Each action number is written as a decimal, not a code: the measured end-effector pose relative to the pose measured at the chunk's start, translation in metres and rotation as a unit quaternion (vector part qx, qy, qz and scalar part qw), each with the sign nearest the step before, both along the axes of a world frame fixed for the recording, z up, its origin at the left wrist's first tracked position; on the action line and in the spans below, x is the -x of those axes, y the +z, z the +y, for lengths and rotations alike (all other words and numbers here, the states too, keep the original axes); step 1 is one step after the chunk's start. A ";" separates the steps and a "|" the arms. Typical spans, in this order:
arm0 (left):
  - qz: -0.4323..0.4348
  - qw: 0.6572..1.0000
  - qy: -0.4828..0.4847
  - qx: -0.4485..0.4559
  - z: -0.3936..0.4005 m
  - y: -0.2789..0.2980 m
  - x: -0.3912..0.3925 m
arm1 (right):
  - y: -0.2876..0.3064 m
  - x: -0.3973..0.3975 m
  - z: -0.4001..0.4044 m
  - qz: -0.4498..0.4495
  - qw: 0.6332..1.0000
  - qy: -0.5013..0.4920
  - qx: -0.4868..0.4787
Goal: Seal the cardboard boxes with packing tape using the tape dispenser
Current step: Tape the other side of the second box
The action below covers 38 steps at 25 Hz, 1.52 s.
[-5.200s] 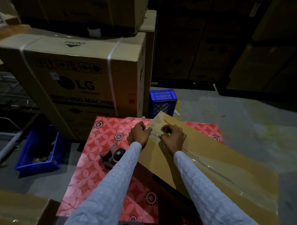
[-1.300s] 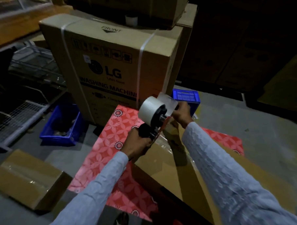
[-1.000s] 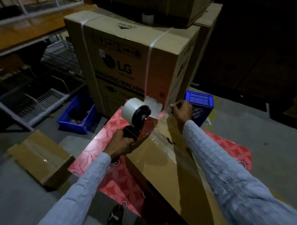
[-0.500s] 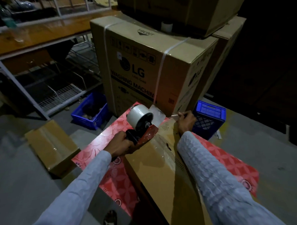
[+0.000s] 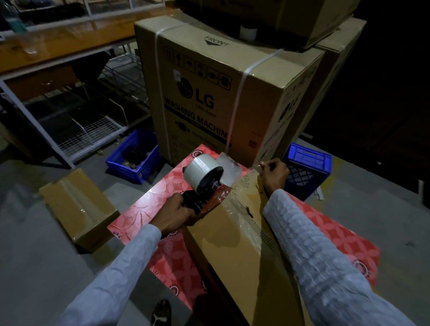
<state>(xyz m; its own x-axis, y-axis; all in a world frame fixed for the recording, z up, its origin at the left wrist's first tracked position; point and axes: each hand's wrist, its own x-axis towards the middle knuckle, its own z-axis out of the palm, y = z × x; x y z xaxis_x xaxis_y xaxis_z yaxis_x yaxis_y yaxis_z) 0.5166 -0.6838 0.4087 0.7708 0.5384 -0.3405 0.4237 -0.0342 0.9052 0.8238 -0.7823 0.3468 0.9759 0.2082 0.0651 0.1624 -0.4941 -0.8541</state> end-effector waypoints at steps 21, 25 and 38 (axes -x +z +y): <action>0.031 0.999 0.012 -0.038 0.002 -0.003 0.006 | -0.005 0.013 -0.003 0.036 0.999 -0.012 0.027; 0.032 0.999 0.012 -0.036 0.007 -0.004 0.007 | -0.008 0.042 -0.011 -0.020 0.994 0.028 0.106; 0.038 0.999 -0.008 0.024 0.016 0.000 0.014 | -0.001 0.051 -0.017 -0.018 0.994 0.031 0.099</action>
